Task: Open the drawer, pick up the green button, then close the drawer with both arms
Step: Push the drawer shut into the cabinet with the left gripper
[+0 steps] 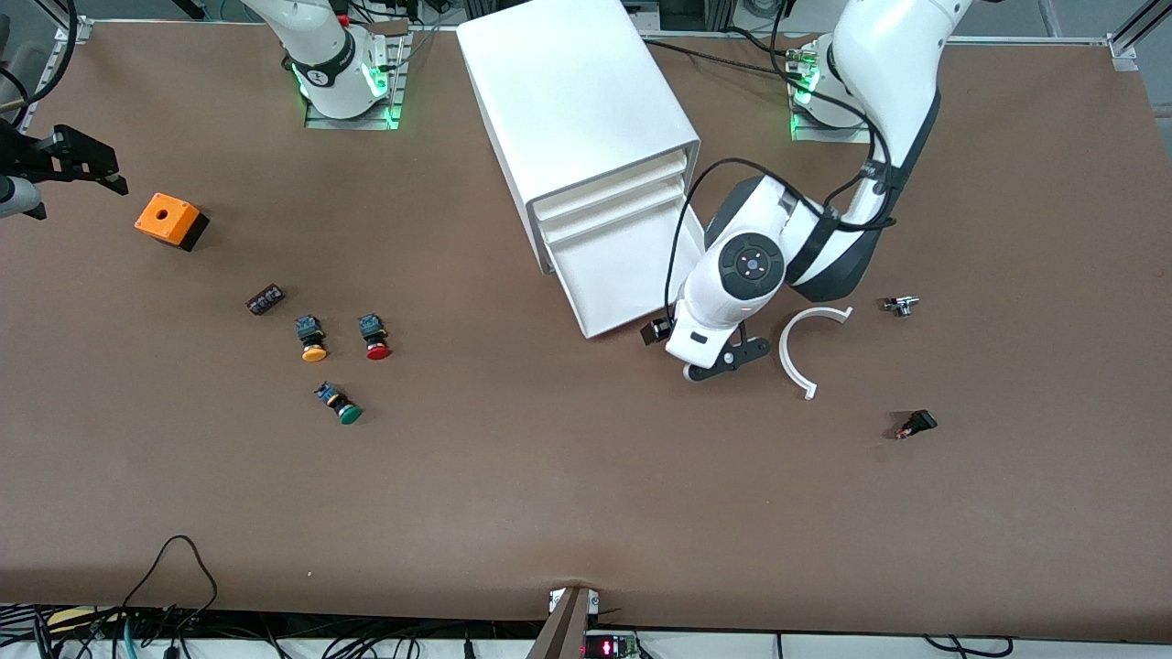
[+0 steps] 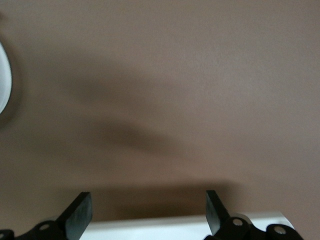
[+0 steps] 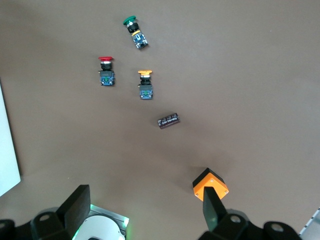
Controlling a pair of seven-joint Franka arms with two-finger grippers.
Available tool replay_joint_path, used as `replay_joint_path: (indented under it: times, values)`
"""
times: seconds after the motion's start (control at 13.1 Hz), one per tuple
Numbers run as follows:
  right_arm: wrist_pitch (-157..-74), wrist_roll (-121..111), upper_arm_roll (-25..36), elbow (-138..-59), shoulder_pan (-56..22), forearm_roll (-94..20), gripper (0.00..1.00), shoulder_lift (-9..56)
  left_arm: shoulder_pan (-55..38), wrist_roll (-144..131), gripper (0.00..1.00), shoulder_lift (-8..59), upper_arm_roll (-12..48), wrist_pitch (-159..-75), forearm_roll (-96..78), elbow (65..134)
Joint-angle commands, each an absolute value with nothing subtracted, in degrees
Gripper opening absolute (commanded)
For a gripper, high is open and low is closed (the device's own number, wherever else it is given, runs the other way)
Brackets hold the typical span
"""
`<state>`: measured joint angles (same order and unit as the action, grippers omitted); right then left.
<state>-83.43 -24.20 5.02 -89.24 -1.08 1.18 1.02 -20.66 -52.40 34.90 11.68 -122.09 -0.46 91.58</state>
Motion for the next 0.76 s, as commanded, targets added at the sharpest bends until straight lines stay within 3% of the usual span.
replay_joint_path:
  times: [0.0,0.69]
  values:
    - [-83.14,-24.34,5.27,-88.07,-0.70,-1.23,1.00,1.49,-21.44,-51.77,1.00,37.09,12.04,-123.84,1.58,91.40]
    - [-83.23,-24.61,5.10,-88.07,-0.97,-0.44,1.00,1.41,-20.22,-52.56,1.00,36.39,19.24,-118.14,-1.04,95.62]
